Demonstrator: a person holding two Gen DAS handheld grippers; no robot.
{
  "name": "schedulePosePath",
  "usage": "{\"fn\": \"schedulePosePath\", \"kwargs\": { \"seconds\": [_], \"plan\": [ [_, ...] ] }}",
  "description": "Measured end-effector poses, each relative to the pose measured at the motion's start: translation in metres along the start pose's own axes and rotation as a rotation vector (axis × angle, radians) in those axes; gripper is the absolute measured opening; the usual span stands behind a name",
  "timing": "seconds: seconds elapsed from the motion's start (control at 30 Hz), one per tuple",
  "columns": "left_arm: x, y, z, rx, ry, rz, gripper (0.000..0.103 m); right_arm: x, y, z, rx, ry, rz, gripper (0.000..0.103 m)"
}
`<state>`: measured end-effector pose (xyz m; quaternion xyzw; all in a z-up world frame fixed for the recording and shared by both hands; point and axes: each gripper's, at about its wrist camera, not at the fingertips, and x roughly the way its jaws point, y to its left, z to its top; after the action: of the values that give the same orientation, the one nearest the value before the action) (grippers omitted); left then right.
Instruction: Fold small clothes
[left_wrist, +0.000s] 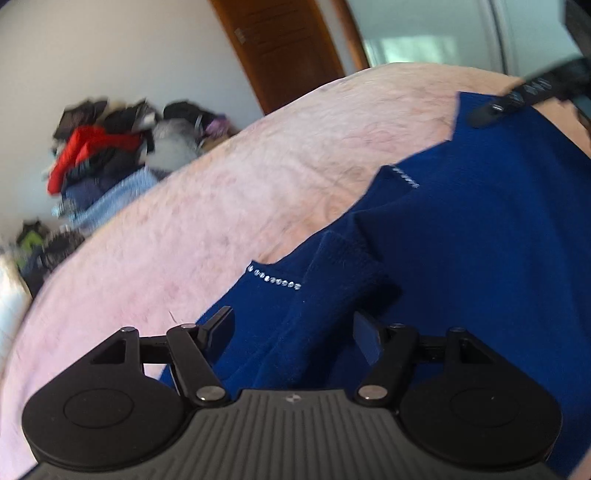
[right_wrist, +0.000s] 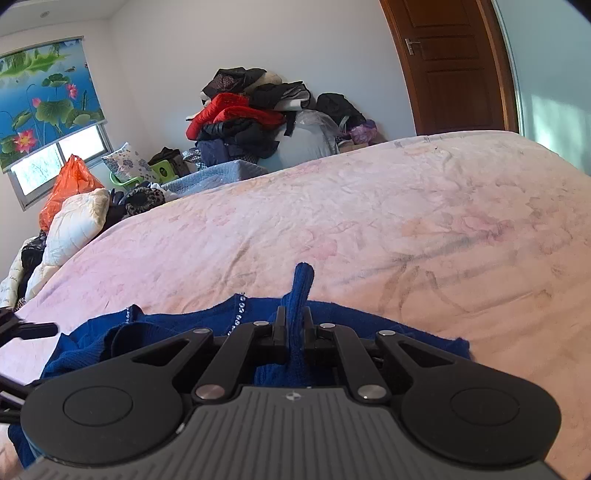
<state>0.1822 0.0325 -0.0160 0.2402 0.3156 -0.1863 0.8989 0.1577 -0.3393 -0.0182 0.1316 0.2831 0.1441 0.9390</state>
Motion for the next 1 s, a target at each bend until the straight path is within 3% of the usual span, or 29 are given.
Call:
{"fn": "schedulePosePath", "kwargs": {
  "seconds": [0.03, 0.07, 0.1, 0.17, 0.33, 0.43, 0.53, 0.57, 0.6, 0.67, 0.7, 0.77, 0.83, 0.87, 0.93, 1.0],
  "plan": [
    [0.005, 0.009, 0.002, -0.055, 0.019, -0.029, 0.023, 0.0, 0.0, 0.0, -0.002, 0.0, 0.002, 0.009],
    [0.008, 0.018, 0.003, -0.118, 0.051, -0.065, 0.011, 0.0, 0.0, 0.001, -0.003, 0.001, 0.0, 0.009],
    [0.011, 0.026, 0.003, -0.186, 0.07, -0.093, 0.008, 0.0, 0.0, 0.001, -0.004, 0.002, -0.001, 0.009],
    [0.006, 0.034, 0.0, -0.235, 0.048, -0.11, 0.007, 0.0, -0.002, 0.001, -0.003, 0.007, -0.003, 0.009],
    [-0.005, 0.042, -0.003, -0.29, 0.006, -0.043, 0.006, 0.003, -0.002, 0.004, -0.009, -0.012, -0.012, 0.009],
    [0.009, 0.05, 0.0, -0.344, 0.042, -0.015, 0.01, 0.01, -0.002, 0.008, -0.01, -0.023, -0.024, 0.009],
    [0.022, 0.053, -0.001, -0.366, 0.08, 0.035, 0.011, 0.027, -0.007, 0.007, 0.002, 0.02, -0.048, 0.009],
    [0.021, 0.054, -0.002, -0.378, 0.082, 0.066, 0.011, 0.033, -0.009, 0.005, 0.002, 0.047, -0.07, 0.011],
    [0.017, 0.053, -0.001, -0.376, 0.074, 0.125, 0.011, 0.036, -0.011, 0.003, 0.002, 0.068, -0.105, 0.021],
    [0.009, 0.051, 0.001, -0.332, 0.045, 0.233, 0.016, 0.033, -0.013, 0.0, -0.006, 0.057, -0.195, 0.031],
    [0.005, 0.05, 0.004, -0.302, 0.034, 0.267, 0.019, 0.027, -0.013, 0.001, -0.014, 0.026, -0.238, 0.043],
    [-0.001, 0.05, 0.008, -0.279, 0.018, 0.289, 0.022, 0.014, -0.008, 0.004, -0.051, -0.031, -0.281, 0.042],
    [-0.005, 0.046, 0.014, -0.27, 0.002, 0.226, 0.022, 0.005, 0.003, 0.009, -0.102, -0.034, -0.188, 0.042],
    [-0.004, 0.043, 0.016, -0.268, 0.001, 0.16, 0.022, 0.005, 0.01, 0.009, -0.127, -0.004, -0.116, 0.042],
    [0.007, 0.032, 0.02, -0.258, 0.034, 0.03, 0.025, 0.012, 0.025, 0.005, -0.168, 0.121, 0.043, 0.054],
    [0.026, 0.023, 0.018, -0.255, 0.088, 0.021, 0.025, 0.024, 0.039, -0.007, -0.219, 0.218, 0.103, 0.054]
  ]
}}
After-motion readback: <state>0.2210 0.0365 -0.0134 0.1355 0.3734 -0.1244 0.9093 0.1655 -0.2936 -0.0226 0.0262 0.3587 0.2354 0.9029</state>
